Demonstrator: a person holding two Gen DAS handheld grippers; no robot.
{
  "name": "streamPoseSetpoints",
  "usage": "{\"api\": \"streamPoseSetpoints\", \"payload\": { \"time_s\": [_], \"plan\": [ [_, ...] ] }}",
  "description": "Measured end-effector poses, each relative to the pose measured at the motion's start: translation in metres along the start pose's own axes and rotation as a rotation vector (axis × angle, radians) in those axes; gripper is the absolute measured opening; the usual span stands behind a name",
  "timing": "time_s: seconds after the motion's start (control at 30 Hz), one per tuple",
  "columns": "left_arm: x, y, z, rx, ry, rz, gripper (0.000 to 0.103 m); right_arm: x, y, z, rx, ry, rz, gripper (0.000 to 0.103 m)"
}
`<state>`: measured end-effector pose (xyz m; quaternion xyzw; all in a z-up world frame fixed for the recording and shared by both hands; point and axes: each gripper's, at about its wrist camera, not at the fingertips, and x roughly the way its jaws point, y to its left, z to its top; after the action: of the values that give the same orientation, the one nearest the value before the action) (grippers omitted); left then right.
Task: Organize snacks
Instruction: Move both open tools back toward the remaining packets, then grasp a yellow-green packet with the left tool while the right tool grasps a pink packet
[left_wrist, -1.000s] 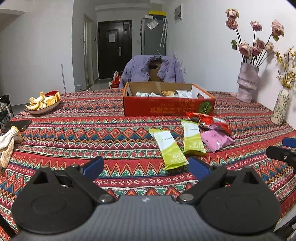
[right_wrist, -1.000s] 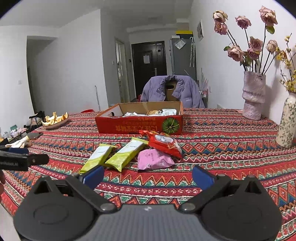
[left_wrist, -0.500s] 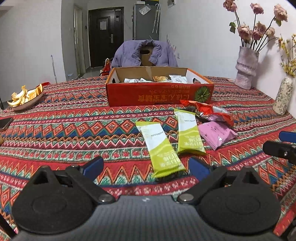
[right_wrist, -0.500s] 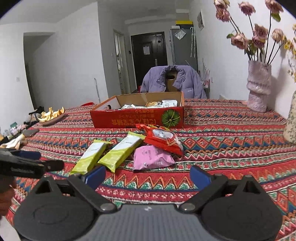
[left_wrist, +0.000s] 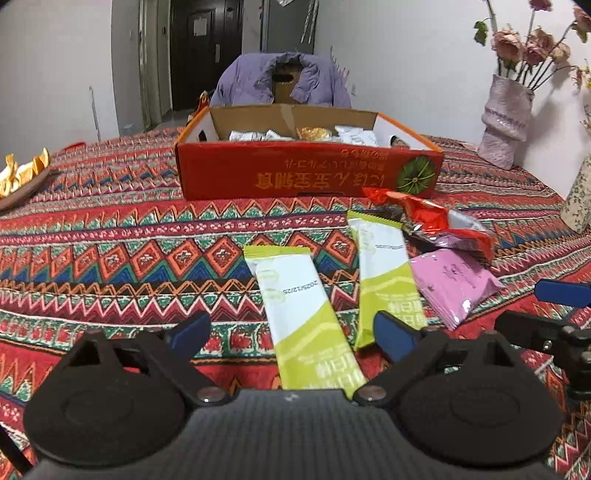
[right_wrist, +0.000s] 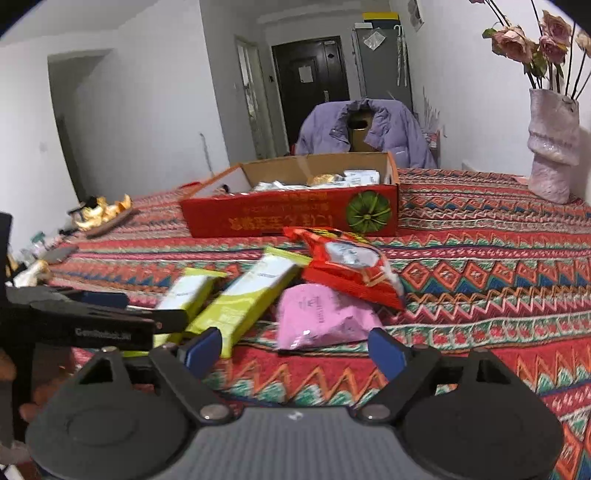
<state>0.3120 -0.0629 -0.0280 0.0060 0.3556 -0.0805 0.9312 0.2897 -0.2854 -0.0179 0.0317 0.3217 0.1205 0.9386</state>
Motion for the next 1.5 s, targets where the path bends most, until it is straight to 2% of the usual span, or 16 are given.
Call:
{"api": "streamPoseSetpoints", "payload": {
  "time_s": [0.13, 0.47, 0.57, 0.63, 0.7, 0.83, 0.93, 1.17, 1.5],
  "plan": [
    [0.011, 0.008, 0.003, -0.025, 0.016, 0.0, 0.081, 0.022, -0.009, 0.003, 0.019, 0.038, -0.034, 0.087],
    [0.032, 0.011, 0.015, -0.018, 0.031, -0.011, 0.067, 0.069, -0.004, 0.011, -0.021, 0.076, -0.075, 0.09],
    [0.035, 0.008, 0.016, -0.01, 0.023, -0.007, 0.056, 0.074, -0.002, 0.011, -0.05, 0.073, -0.093, 0.089],
    [0.035, 0.005, 0.016, -0.003, 0.021, -0.011, 0.045, 0.075, 0.0, 0.011, -0.057, 0.067, -0.098, 0.088],
    [0.033, 0.002, 0.016, 0.006, 0.024, -0.012, 0.041, 0.075, 0.002, 0.01, -0.069, 0.062, -0.097, 0.085],
    [0.026, 0.001, 0.013, -0.003, 0.037, -0.034, 0.039, 0.07, 0.004, 0.011, -0.078, 0.069, -0.087, 0.073],
    [0.013, 0.0, 0.009, -0.004, 0.028, -0.035, 0.039, 0.06, 0.004, 0.008, -0.072, 0.075, -0.077, 0.07],
    [-0.04, -0.006, -0.007, 0.013, -0.029, -0.025, 0.039, 0.021, 0.01, -0.011, -0.067, 0.081, -0.042, 0.066],
    [-0.117, -0.01, -0.036, 0.013, -0.125, -0.013, 0.039, -0.06, 0.029, -0.03, -0.082, 0.002, -0.017, 0.066]
  ]
}}
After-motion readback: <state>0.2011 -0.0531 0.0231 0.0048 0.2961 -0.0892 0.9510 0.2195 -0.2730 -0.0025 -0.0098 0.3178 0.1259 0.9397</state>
